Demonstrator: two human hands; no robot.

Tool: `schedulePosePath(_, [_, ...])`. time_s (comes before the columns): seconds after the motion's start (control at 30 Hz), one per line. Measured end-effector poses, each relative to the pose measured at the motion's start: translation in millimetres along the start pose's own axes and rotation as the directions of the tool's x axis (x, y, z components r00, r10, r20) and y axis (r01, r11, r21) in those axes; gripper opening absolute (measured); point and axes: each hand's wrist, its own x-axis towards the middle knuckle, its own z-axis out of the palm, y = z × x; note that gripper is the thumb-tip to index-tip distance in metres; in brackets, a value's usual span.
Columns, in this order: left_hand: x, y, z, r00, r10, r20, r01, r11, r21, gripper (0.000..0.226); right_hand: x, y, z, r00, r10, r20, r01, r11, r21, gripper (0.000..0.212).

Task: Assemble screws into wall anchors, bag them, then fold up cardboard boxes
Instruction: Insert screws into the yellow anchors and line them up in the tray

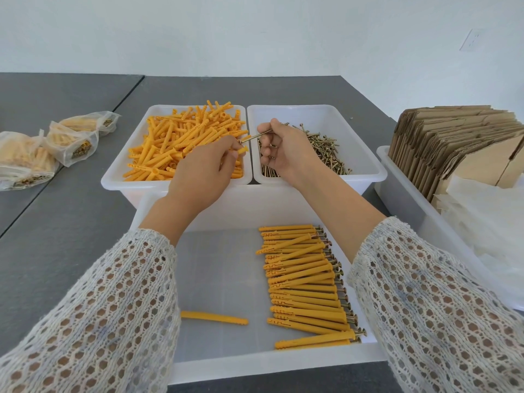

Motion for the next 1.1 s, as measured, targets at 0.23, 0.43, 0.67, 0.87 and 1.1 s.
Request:
schedulePosePath(0.23, [0.7,-0.2,0.5,0.999,-0.029,-0.025,0.028,1.000,-0.005,0.019,1.3,1.3,0.2,0.999,-0.009,-0.052,0.012,0.998,0.056,0.039])
schedulePosePath(0.43, [0.1,0.2,0.1,0.999,-0.033,-0.028,0.032,0.999,-0.013,0.019,0.0,0.2,1.0,0.999,-0.010,-0.035,0.010,1.000,0.017,0.039])
schedulePosePath(0.67, [0.5,0.7,1.0,1.000,-0.008,-0.001,0.008,1.000,0.018,0.018,-5.3,-0.8,6.1,0.999,-0.009,0.053,0.018,0.985,-0.172,0.037])
schedulePosePath(0.87, [0.7,1.2,1.5,1.000,-0.013,-0.016,0.014,1.000,0.025,0.018,-4.6,-0.6,5.5,0.999,-0.015,0.038,0.022,0.986,-0.164,0.037])
schedulePosePath(1.1, [-0.1,1.1,0.1,1.000,-0.013,-0.012,0.014,1.000,0.022,0.019,0.6,1.2,2.3,0.993,-0.024,-0.116,0.026,1.000,0.013,0.039])
